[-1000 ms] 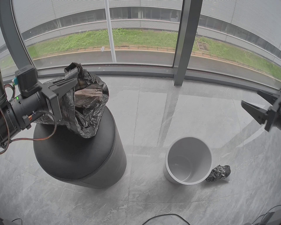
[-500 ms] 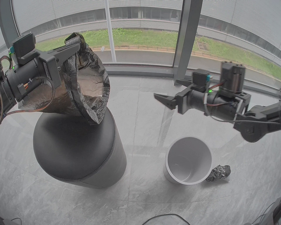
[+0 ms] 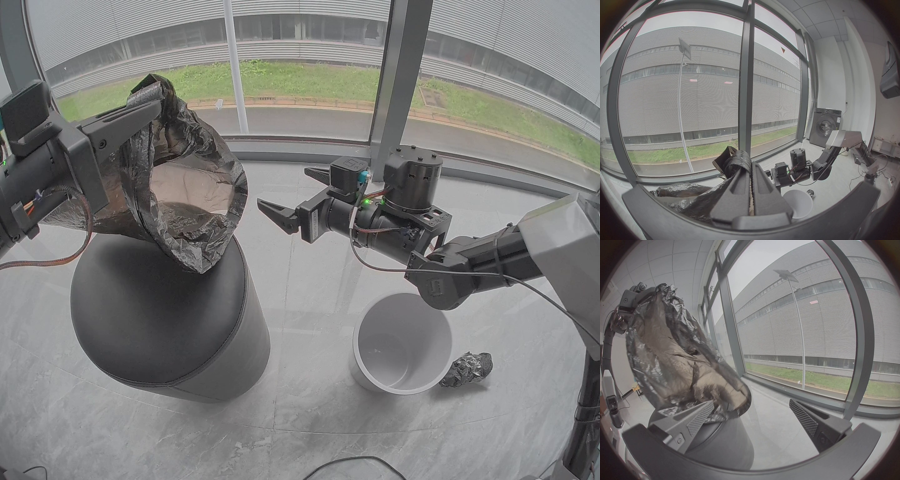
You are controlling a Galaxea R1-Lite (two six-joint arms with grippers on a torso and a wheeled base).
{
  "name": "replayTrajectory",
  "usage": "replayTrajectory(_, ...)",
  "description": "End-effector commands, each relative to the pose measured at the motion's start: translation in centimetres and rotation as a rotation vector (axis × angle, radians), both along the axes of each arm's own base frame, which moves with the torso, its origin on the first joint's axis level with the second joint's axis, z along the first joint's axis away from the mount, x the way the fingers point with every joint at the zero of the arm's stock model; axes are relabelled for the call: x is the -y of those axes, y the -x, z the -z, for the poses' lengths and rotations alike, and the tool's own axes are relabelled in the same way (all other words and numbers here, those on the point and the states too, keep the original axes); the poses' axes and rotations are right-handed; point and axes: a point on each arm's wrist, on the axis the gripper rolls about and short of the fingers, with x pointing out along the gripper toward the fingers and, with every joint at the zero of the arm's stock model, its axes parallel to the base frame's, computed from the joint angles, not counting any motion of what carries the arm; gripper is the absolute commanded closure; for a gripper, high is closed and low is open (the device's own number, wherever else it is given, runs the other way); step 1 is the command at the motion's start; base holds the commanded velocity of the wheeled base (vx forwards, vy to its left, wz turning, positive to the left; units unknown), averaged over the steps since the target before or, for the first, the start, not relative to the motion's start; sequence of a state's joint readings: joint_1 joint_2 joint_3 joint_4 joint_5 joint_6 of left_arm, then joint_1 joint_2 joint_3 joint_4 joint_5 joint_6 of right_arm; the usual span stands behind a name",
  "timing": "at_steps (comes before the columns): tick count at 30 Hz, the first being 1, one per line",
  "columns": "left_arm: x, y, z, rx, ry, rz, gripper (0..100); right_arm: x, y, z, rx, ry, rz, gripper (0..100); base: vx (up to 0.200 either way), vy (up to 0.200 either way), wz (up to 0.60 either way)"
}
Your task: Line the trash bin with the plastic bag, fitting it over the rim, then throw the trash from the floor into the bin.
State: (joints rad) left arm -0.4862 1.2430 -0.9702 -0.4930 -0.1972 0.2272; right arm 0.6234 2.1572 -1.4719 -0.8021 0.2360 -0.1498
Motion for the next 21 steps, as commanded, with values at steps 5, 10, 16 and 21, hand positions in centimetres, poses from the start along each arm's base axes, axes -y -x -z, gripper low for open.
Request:
replayTrajectory(5,-0.1,1.8,-0.7,0.037,0.021,0.044,100,-2.2,-2.4,2.1,0.039,-0.035,-0.011,0,0.000,0.000,0.00)
replayTrajectory(10,0.2,2.5,-0.8,0.044,0.024,0.080,100,-3.7,-2.5,2.6,0.053,-0.046,-0.041,0,0.000,0.000,0.00)
replayTrajectory(16,0.3,2.5,-0.2,0.028,0.013,0.081,100,-5.0,-1.9,3.1,0.064,-0.054,-0.076,0,0.000,0.000,0.00)
replayTrajectory(21,0.3,2.5,0.5,0.009,0.002,0.083,100,-5.3,-1.6,3.2,0.057,-0.061,-0.110,0,0.000,0.000,0.00)
